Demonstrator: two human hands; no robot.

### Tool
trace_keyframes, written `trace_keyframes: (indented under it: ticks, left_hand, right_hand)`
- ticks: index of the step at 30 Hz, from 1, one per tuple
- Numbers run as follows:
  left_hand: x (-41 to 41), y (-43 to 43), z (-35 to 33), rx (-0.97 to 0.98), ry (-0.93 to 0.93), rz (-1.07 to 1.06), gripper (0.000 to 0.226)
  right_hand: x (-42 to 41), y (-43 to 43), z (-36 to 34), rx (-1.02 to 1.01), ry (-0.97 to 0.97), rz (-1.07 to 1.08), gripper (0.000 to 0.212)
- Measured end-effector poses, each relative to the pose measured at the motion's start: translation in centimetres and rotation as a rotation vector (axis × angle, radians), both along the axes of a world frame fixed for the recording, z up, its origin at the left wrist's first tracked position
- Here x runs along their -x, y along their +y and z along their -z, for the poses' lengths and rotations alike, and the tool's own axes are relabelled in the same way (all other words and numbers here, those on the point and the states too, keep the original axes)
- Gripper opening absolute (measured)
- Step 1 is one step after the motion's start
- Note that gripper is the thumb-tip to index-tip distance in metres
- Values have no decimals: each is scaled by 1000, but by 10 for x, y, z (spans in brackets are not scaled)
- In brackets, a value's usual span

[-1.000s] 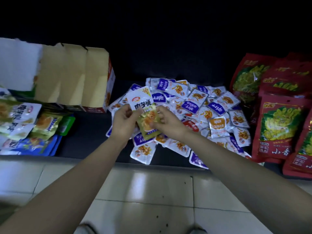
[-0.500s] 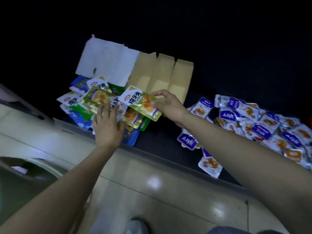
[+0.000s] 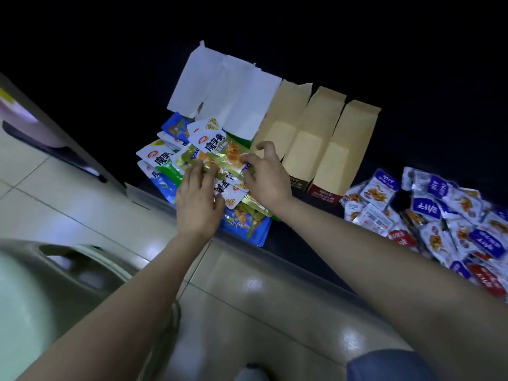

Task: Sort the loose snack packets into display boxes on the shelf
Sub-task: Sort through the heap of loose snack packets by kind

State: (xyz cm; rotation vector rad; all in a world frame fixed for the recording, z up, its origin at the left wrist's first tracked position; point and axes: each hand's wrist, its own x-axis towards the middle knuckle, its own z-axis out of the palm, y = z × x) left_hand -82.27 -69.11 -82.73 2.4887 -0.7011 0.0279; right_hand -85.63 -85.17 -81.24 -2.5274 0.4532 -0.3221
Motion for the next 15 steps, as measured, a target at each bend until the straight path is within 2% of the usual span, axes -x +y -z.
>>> trace_keyframes:
  ticks: [5, 11, 15]
  left_hand:
    - [-1, 3, 1, -45, -17, 25, 53]
    - [12, -7, -12, -18, -76, 17, 41]
    - [33, -32, -23, 26, -166, 93, 36]
  right_hand:
    - [2, -3, 0, 117, 30, -130, 38]
    - [28, -25, -14, 3, 35, -183, 40]
    - [68, -58, -20, -87, 49, -225, 32]
